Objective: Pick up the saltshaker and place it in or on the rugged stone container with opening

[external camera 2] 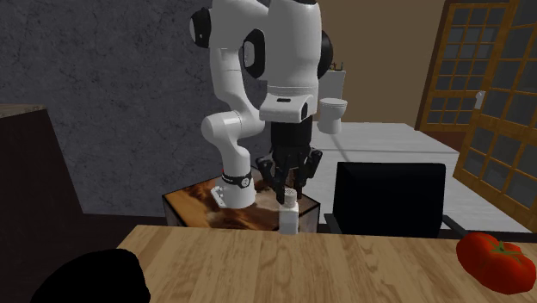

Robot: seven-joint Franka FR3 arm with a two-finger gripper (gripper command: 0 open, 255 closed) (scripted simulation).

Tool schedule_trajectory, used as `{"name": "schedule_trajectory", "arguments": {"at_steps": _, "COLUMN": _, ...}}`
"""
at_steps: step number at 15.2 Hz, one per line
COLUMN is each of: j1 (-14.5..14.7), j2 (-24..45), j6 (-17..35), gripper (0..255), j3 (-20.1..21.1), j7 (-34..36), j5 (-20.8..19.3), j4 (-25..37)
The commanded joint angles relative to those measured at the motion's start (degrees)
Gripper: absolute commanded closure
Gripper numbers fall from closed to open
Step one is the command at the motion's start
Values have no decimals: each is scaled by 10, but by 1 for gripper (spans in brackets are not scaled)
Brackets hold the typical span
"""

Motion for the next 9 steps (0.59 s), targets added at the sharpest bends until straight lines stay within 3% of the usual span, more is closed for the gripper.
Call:
{"name": "schedule_trajectory", "arguments": {"at_steps": 1, "j1": 0, "j2": -2, "j6": -16, "gripper": 255, "j3": 1, "j7": 0, "j5": 0, "j4": 13}}
{"name": "schedule_trajectory", "arguments": {"at_steps": 9, "j1": 1, "j2": -12, "j6": -78, "gripper": 255, "j3": 3, "j7": 0, "j5": 0, "j4": 65}}
